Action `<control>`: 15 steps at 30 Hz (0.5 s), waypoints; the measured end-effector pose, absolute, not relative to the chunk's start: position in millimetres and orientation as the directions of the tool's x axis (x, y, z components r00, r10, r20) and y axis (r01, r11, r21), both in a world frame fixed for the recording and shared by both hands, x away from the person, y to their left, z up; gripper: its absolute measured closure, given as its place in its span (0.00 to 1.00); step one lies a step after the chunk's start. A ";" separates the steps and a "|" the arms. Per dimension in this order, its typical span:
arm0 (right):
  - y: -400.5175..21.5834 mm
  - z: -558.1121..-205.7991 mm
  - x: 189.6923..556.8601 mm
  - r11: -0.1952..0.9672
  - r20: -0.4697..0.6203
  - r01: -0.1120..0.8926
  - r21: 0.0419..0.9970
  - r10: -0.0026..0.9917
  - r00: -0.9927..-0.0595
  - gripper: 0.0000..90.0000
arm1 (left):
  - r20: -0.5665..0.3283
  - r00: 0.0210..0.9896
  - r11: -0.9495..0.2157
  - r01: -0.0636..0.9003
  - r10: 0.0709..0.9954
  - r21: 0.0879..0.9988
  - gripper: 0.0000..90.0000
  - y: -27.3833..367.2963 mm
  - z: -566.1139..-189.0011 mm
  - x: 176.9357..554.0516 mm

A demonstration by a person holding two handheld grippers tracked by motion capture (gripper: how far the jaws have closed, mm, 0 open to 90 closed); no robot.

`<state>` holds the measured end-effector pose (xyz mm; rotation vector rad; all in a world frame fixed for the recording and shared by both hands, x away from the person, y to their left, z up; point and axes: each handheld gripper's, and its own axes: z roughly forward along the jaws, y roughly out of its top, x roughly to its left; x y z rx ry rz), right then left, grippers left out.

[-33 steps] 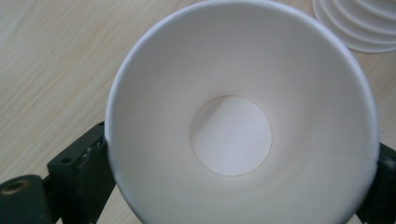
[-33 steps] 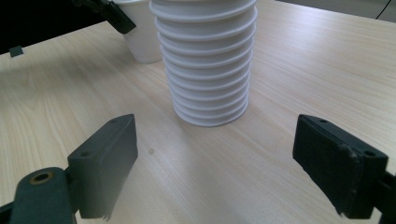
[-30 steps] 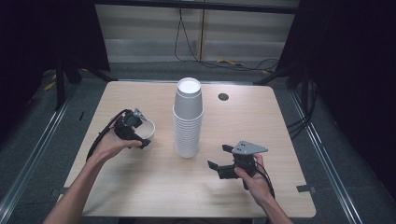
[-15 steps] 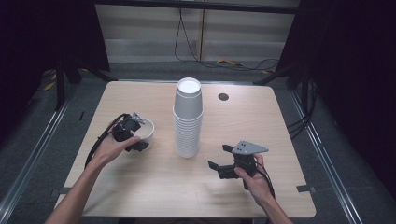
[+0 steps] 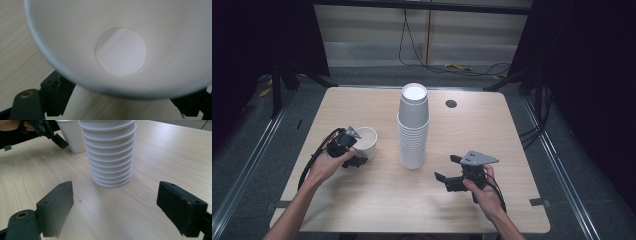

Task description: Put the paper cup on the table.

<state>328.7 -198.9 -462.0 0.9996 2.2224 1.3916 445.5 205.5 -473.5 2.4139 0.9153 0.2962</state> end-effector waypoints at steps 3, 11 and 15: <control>-198.6 -461.8 328.6 0.277 0.080 0.381 0.882 0.708 -0.702 0.15 | 0.006 0.746 -0.617 0.547 0.666 0.566 0.18 210.1 -473.9 442.9; -199.8 -461.3 328.5 0.274 0.081 0.381 0.883 0.712 -0.698 0.15 | -0.023 0.757 -0.594 0.530 0.653 0.605 0.18 216.2 -475.3 432.1; -200.0 -461.3 328.5 0.272 0.083 0.383 0.883 0.712 -0.697 0.16 | -0.025 0.755 -0.576 0.521 0.655 0.630 0.18 223.5 -474.8 427.6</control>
